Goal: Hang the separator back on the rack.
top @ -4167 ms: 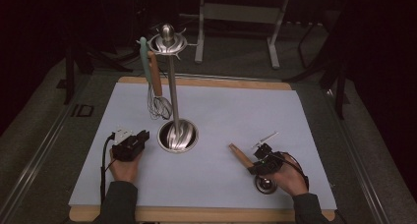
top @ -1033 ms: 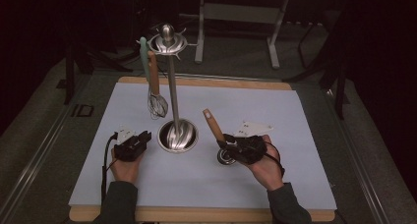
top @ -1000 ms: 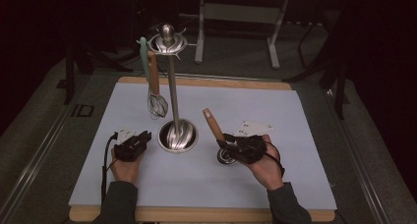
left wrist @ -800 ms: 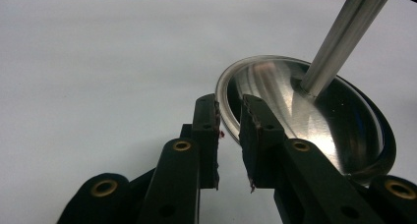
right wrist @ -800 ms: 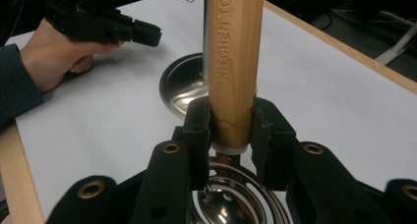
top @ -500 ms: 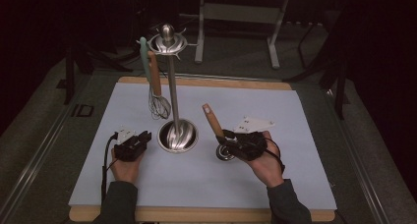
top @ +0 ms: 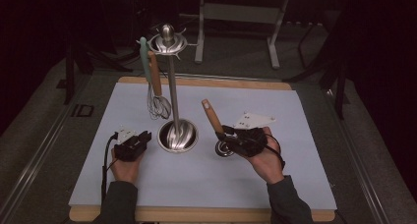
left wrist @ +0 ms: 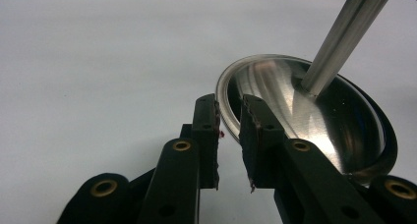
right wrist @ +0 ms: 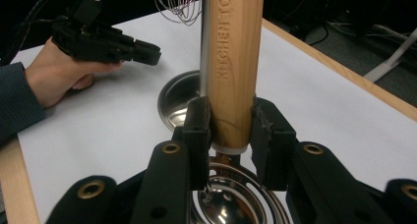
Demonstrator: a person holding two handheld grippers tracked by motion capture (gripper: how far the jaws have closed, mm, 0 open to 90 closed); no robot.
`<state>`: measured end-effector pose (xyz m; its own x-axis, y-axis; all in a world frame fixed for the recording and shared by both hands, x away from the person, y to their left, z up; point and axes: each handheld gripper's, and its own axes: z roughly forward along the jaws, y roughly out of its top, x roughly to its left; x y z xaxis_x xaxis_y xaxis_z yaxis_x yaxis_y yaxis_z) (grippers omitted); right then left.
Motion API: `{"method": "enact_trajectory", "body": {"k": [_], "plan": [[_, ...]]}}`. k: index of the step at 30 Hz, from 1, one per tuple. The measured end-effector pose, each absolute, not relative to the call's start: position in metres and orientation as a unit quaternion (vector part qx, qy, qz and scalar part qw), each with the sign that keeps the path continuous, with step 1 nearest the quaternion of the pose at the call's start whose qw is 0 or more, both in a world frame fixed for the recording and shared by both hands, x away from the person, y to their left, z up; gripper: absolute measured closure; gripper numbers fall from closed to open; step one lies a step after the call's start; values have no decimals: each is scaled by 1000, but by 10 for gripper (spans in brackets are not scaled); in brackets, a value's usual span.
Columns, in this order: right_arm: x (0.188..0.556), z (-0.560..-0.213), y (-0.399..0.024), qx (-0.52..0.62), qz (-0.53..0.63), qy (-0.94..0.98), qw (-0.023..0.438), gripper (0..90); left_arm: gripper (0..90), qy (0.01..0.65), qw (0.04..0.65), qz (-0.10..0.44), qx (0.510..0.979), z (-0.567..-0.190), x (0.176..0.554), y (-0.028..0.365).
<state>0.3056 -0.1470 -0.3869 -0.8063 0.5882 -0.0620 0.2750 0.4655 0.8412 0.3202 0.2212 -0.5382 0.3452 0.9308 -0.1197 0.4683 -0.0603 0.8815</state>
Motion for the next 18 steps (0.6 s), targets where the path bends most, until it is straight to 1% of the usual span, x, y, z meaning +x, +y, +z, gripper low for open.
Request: {"method": "enact_trajectory", "body": {"k": [18], "plan": [[311,-372,-147,255,465,829,177,707,774,512,455,255,682,-538,320,221]]}}
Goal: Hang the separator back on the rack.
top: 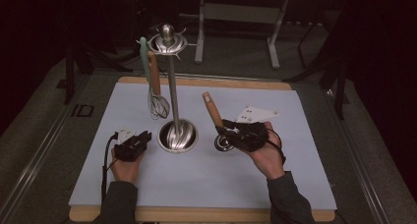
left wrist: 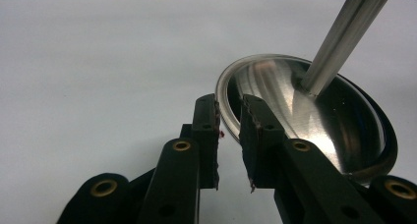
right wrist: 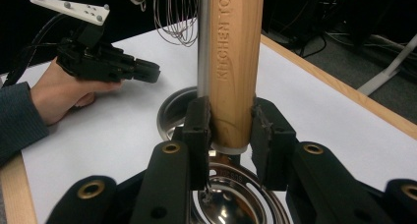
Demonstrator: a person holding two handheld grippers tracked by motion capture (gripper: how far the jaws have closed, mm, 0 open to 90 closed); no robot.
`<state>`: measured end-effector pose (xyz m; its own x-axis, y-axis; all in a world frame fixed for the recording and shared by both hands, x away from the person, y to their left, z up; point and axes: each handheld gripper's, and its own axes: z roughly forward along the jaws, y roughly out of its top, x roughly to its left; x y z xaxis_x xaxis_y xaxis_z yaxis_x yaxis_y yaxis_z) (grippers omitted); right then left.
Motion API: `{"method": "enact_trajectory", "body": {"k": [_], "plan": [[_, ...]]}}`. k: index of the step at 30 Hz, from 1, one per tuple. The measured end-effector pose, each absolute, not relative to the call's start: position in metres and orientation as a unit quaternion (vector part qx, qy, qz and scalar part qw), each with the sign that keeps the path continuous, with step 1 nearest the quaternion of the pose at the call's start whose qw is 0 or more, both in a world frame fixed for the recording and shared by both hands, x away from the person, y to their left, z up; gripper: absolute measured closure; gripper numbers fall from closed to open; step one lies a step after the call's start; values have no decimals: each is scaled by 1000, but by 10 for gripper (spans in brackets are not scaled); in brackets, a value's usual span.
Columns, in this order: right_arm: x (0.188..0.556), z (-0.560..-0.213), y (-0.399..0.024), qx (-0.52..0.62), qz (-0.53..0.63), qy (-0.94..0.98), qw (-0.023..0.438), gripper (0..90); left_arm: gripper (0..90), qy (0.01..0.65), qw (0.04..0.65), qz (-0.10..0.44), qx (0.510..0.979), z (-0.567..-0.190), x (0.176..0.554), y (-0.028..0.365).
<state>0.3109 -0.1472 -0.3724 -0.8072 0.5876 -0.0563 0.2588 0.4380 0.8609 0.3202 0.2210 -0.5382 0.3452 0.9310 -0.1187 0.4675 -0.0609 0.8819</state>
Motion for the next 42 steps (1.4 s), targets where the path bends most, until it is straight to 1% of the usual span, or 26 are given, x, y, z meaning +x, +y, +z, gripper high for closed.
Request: {"method": "enact_trajectory", "body": {"k": [10,25,42], "plan": [[314,-360,-146,252,469,825,190,707,774,512,454,254,683,-538,320,221],[315,-345,-141,246,487,815,195,707,773,513,454,254,683,-538,321,221],[315,-336,-132,240,499,809,198,707,772,513,454,254,683,-538,321,221]]}}
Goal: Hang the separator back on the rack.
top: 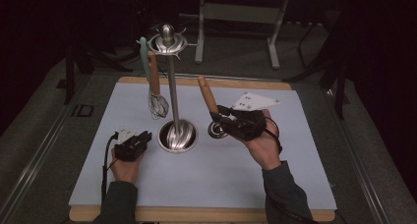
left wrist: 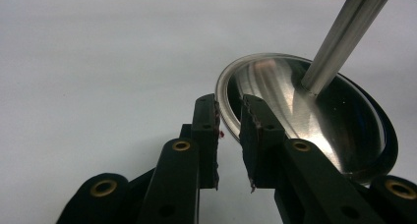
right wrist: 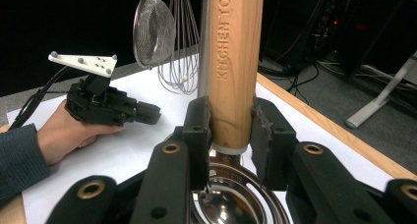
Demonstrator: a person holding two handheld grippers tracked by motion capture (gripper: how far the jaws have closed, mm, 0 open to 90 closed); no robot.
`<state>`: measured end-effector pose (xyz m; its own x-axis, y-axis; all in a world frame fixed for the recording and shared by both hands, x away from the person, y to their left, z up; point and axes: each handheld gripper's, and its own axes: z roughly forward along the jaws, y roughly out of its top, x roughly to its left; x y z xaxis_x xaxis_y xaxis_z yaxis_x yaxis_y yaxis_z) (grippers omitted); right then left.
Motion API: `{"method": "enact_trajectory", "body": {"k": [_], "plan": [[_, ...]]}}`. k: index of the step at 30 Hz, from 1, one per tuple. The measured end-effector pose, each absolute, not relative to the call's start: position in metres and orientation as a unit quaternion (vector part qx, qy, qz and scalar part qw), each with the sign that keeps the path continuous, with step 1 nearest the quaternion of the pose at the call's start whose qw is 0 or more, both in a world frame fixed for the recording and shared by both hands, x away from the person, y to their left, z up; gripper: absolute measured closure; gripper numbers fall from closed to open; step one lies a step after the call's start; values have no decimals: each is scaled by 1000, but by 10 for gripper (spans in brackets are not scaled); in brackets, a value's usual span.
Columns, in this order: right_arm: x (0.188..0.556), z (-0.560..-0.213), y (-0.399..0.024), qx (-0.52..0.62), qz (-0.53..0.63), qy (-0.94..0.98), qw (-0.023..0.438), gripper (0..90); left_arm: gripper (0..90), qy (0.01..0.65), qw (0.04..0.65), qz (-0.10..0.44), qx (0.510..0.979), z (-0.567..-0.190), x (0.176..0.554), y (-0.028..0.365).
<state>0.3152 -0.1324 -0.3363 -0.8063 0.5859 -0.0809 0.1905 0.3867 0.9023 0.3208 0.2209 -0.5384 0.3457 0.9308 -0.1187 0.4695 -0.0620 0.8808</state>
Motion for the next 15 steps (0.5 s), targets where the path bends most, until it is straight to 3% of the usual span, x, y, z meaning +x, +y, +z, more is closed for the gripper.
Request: {"method": "enact_trajectory", "body": {"k": [15], "plan": [[314,-324,-129,233,506,805,205,707,772,512,453,254,684,-538,321,221]]}}
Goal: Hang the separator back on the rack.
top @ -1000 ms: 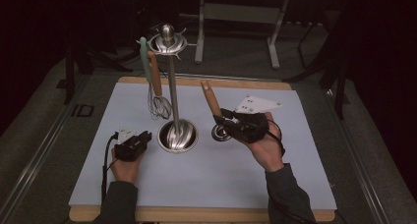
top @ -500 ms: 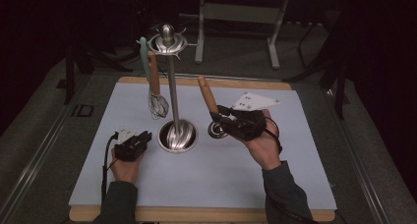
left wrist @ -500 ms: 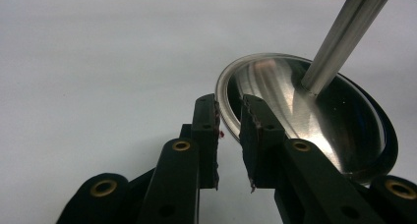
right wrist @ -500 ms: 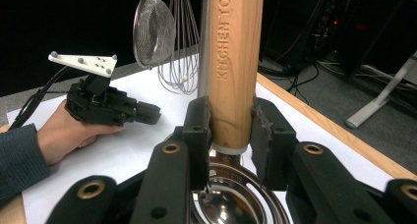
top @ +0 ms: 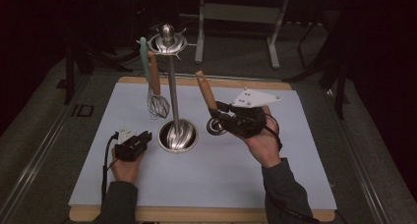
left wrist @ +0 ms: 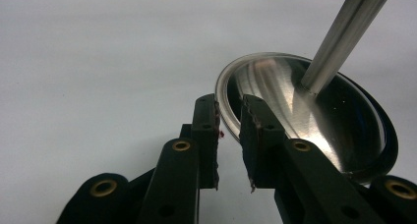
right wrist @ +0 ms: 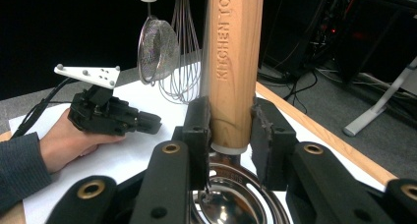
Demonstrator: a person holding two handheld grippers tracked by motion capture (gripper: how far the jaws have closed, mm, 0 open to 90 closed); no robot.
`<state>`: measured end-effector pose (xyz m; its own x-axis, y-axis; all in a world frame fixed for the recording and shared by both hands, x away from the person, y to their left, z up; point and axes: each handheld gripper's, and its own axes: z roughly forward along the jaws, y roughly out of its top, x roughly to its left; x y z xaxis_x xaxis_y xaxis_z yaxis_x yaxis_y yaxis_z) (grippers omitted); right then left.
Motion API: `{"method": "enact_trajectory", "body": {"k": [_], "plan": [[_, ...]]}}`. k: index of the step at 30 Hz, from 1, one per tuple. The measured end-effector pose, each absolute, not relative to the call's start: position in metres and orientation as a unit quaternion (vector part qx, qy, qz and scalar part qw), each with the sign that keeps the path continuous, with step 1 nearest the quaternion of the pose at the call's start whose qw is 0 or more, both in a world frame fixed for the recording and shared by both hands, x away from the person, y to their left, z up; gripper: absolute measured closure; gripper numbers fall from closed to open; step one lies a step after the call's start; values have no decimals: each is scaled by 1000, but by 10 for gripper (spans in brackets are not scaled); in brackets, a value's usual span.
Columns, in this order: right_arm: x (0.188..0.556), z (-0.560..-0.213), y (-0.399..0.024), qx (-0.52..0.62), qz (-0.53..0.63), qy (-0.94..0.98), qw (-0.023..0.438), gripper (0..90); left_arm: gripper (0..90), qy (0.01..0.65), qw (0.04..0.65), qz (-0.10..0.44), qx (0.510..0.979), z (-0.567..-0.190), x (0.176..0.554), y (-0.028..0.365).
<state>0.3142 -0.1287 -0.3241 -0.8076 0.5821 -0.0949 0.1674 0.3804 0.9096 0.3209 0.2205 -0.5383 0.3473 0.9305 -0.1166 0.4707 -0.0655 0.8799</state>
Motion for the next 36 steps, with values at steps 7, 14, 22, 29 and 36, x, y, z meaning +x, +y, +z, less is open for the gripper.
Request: {"method": "enact_trajectory", "body": {"k": [7,14,22,29,36], "plan": [[315,-319,-126,232,512,801,206,708,772,512,453,254,684,-538,321,220],[315,-315,-124,230,516,799,206,707,772,511,453,254,685,-538,321,221],[315,-308,-121,227,528,793,203,707,772,511,453,254,685,-538,321,221],[313,-299,-115,218,537,789,203,707,772,511,453,254,685,-538,321,221],[314,-293,-109,213,534,791,207,707,772,511,453,253,685,-538,321,221]]}}
